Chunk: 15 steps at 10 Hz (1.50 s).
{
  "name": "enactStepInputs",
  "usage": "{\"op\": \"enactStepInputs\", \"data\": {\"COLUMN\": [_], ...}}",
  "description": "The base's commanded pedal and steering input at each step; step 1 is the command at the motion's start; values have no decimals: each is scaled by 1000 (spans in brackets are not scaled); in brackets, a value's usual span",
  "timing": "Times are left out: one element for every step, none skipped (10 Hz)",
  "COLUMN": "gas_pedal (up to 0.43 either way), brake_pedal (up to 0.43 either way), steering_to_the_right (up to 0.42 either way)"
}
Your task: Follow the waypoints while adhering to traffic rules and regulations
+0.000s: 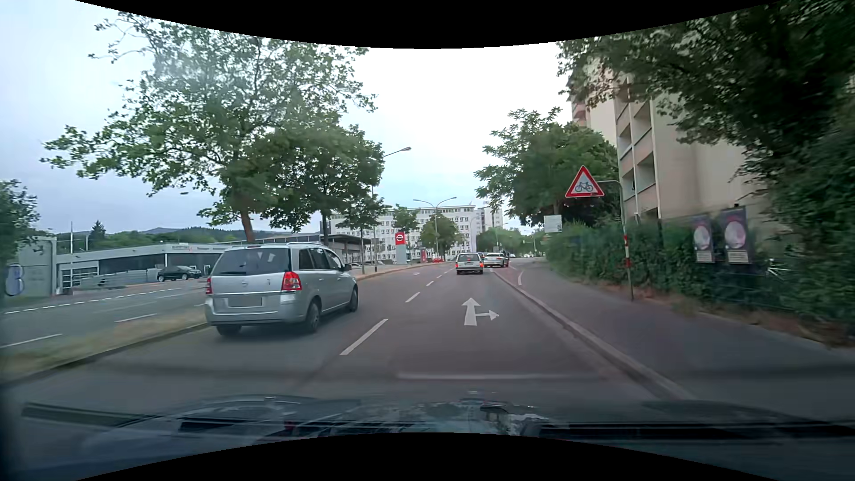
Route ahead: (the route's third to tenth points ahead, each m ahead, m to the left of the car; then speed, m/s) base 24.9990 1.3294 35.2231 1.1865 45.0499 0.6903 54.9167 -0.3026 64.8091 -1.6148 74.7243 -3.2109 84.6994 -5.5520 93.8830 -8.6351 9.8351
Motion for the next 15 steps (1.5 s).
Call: {"op": "enactStepInputs", "data": {"gas_pedal": [20,20,20,20,20,20,20,8,0,0,0,0,0,0,0], "brake_pedal": [0,0,0,0,0,0,0,0,0,0,0,0,0,0,0], "steering_to_the_right": [13,12,12,11,9,8,8,7,7,8,7,7,7,7,7]}}
